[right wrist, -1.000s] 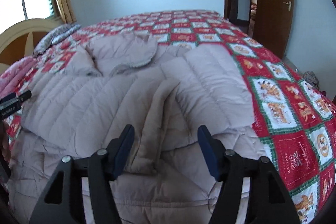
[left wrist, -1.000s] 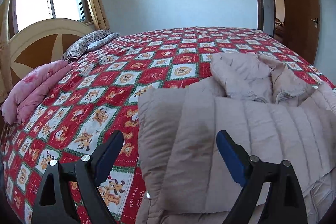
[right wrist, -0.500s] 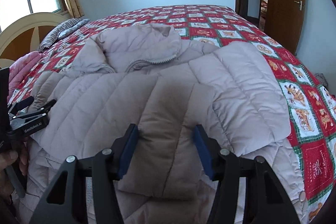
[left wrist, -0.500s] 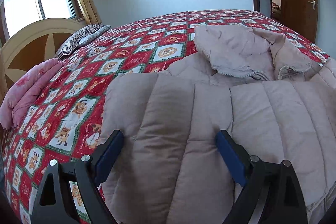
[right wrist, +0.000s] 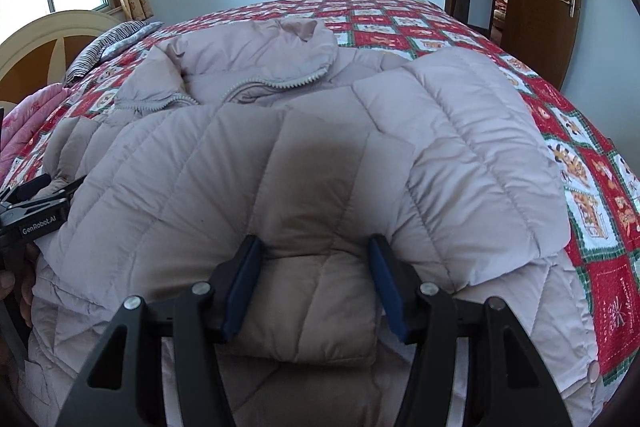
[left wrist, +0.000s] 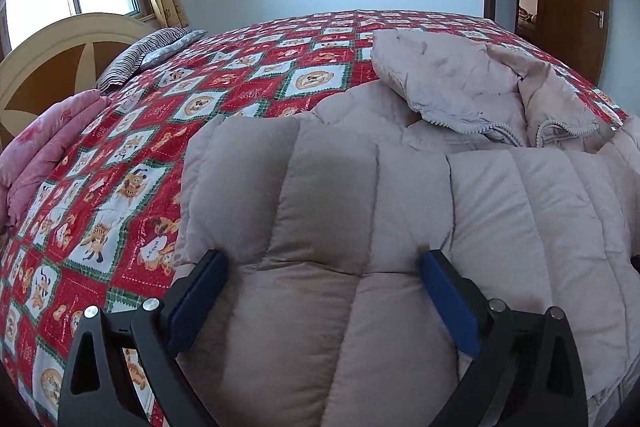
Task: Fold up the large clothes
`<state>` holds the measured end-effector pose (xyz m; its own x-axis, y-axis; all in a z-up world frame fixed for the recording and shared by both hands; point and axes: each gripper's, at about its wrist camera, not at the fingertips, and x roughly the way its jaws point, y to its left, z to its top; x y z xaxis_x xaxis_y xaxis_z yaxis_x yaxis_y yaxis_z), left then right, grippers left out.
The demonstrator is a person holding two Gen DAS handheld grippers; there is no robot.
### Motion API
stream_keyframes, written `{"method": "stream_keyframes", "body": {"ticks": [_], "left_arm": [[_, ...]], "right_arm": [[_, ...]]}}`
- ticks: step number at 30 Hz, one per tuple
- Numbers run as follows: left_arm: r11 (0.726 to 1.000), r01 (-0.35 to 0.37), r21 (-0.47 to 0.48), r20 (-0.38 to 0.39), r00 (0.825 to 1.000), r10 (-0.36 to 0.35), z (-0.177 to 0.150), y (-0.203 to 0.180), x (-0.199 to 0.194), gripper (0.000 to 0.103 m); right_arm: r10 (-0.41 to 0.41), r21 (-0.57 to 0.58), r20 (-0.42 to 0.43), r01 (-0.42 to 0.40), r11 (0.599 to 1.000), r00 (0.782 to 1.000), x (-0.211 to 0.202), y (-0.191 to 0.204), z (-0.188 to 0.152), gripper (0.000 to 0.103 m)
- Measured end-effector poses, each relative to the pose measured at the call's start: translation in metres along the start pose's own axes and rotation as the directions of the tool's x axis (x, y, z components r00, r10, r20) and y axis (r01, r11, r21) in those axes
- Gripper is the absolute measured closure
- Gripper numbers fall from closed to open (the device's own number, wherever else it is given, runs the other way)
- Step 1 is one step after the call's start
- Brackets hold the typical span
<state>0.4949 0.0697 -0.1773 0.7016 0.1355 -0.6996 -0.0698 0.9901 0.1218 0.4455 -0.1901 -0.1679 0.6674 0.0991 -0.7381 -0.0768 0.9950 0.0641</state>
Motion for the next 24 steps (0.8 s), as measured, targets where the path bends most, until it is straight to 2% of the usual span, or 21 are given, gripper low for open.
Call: {"method": "stream_keyframes", "body": {"ticks": [12,24], "left_arm": [[1.000,-0.007,-0.004,-0.025,1.000,0.007,0.000,-0.001,0.008,0.001],[1.000,-0.006,-0.006,-0.029,1.000,0.006,0.000,-0.001,0.010,0.001]], "right_arm": [[-0.112,-0.089,-0.009,0.110,0.990,0.994,0.006,0.017,-0.001,0.042],[-0.100,-0.077,-0.010,0.099,0.992,0.995,0.008,0.015,0.000,0.042]]}}
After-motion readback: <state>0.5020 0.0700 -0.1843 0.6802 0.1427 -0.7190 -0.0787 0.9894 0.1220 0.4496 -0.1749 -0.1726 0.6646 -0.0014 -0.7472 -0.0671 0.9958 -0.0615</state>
